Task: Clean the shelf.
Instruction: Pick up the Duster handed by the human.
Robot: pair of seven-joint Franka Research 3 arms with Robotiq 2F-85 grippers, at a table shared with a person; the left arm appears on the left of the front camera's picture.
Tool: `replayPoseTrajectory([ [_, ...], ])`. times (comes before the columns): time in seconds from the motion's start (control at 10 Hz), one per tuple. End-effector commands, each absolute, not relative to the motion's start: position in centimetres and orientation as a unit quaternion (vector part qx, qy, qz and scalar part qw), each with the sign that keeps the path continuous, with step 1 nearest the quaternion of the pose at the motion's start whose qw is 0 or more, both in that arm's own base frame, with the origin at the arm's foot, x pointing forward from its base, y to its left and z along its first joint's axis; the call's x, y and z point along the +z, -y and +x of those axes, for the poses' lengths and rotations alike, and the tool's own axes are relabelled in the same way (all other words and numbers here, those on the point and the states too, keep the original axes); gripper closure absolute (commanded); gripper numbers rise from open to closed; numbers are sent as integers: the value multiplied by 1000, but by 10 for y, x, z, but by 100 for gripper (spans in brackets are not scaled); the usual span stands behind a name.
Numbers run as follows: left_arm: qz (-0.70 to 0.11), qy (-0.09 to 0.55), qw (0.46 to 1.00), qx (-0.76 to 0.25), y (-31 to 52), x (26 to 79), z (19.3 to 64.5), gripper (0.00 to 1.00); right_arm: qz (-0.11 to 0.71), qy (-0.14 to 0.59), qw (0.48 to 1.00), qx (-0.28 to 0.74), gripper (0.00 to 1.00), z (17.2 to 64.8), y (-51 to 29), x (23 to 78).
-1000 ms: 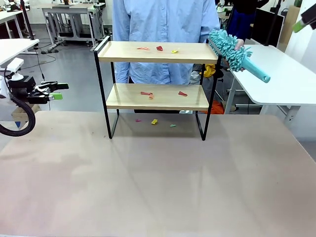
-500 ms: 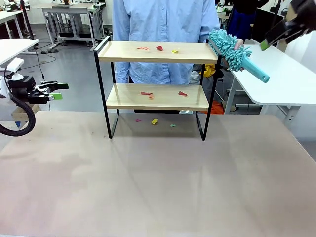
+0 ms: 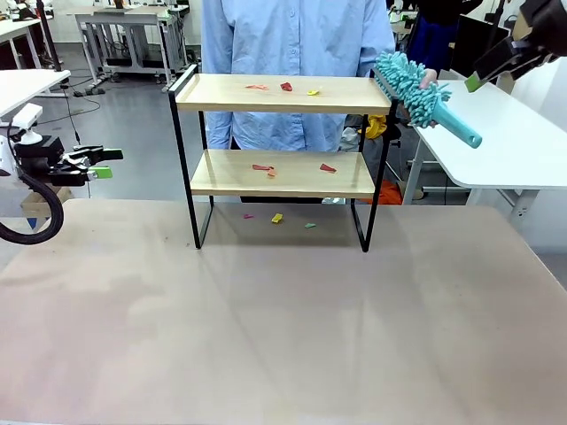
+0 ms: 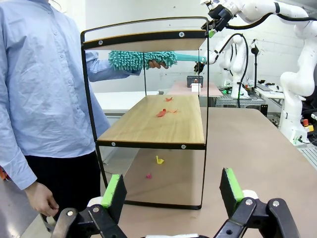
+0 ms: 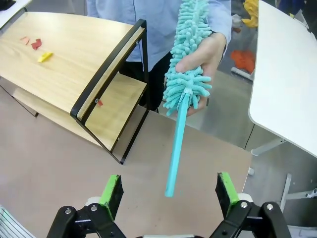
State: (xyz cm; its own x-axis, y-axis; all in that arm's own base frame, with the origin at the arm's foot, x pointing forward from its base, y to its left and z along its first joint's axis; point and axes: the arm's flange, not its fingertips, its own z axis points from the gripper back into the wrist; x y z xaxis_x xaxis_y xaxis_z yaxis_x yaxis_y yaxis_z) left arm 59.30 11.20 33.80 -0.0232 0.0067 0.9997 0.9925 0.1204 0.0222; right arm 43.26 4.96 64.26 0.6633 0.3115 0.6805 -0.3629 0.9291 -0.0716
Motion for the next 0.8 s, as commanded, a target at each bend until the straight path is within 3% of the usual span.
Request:
replayPoseTrajectory([
  [0.0, -465, 537, 522, -473, -113, 341, 593, 0, 33, 364, 912, 186, 0, 432, -51, 644],
  [0.7, -465, 537, 522, -473, -113, 341, 593, 0, 3, 369, 915, 166, 0, 469, -54, 568],
])
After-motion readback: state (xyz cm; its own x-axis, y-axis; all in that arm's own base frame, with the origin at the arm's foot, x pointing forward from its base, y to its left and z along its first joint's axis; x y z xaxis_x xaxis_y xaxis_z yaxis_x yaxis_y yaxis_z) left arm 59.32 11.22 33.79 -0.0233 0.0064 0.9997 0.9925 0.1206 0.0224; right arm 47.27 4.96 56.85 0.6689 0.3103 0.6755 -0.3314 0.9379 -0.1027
